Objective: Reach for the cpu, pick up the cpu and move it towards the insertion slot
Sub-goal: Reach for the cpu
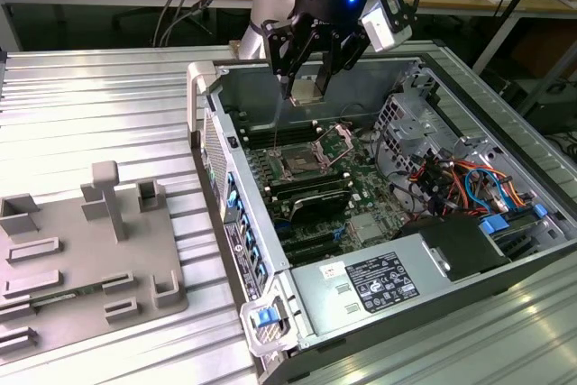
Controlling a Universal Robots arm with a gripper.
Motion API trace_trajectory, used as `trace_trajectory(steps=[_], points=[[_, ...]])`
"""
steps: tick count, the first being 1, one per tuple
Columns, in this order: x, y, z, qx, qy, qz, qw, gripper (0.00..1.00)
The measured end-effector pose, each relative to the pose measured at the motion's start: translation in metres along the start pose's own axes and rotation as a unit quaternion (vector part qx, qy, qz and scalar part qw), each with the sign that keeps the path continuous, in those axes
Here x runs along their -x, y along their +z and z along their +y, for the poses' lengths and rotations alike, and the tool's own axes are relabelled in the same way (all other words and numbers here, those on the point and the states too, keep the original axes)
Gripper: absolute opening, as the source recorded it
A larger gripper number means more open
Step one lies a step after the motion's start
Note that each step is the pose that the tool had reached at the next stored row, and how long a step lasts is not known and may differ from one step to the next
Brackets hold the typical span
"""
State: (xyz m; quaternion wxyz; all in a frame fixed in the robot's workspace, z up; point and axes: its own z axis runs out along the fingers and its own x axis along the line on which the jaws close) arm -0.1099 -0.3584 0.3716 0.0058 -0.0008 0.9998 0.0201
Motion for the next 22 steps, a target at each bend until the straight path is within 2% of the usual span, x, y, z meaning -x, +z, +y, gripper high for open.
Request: trace_trajectory(steps=[9, 15, 16, 18, 20, 22], points=[[0.0019, 0.0000, 0.0000, 0.0002, 0.000, 0.0000, 1.00000, 0.55], [0.0175, 0.0003, 0.0024, 0.0002, 0.000, 0.0000, 1.00000, 0.55], [0.0199, 0.0004, 0.0035, 0.0002, 0.000, 0.0000, 1.00000, 0.55], [0.0225, 0.0007, 0.0130, 0.0001, 0.000, 0.0000, 1.00000, 0.55], [0.0251, 0.0011, 0.0195, 0.0002, 0.000, 0.0000, 1.00000, 0.55], [0.0320, 0.0013, 0.0233, 0.0002, 0.000, 0.0000, 1.00000, 0.55]])
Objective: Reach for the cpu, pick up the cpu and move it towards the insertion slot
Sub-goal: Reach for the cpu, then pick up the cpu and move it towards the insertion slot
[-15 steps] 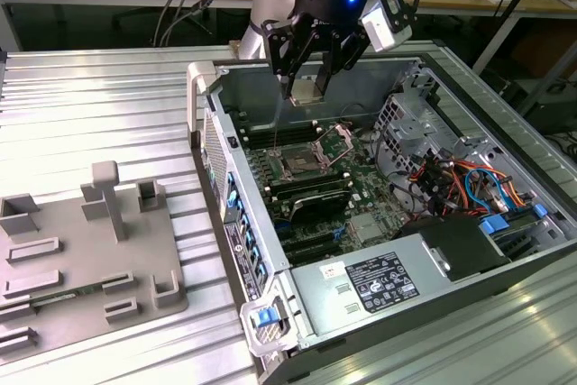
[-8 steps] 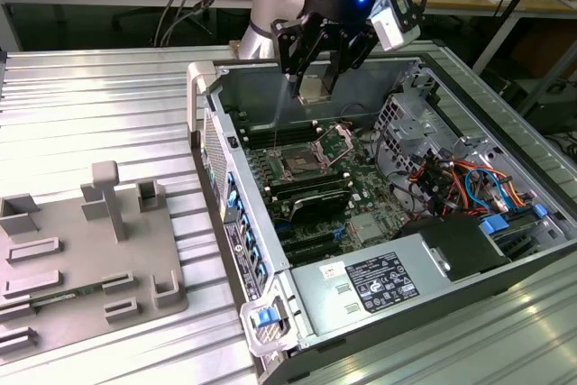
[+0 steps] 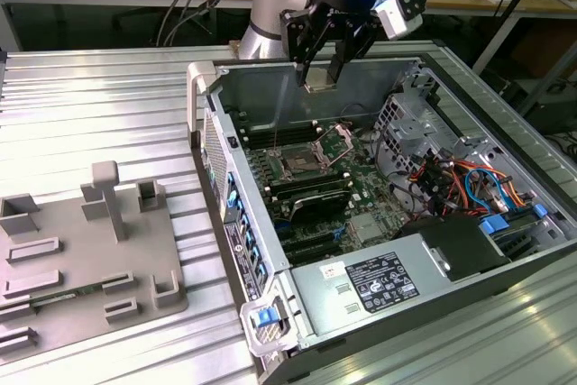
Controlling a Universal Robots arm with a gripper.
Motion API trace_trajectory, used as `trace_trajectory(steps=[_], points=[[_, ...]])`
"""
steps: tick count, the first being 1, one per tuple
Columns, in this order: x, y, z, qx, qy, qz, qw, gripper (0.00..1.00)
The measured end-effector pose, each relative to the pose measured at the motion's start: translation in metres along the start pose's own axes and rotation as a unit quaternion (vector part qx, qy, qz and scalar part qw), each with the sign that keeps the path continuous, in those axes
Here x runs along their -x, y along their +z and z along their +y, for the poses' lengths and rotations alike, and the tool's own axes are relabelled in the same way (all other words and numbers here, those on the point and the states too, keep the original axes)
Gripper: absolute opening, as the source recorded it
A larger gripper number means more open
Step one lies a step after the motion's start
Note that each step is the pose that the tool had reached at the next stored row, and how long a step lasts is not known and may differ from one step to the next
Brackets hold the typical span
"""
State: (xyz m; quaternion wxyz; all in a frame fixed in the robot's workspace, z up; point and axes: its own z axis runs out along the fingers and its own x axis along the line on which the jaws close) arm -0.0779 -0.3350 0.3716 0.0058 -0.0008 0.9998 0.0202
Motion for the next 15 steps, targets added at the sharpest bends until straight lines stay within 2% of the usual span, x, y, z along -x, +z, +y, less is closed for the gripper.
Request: trace_trajectory(steps=[2, 15], points=[[0.0029, 0.0000, 0.0011, -0.0001, 0.000, 0.0000, 1.00000, 0.55], [0.0029, 0.0001, 0.0013, -0.0017, 0.000, 0.0000, 1.00000, 0.55]])
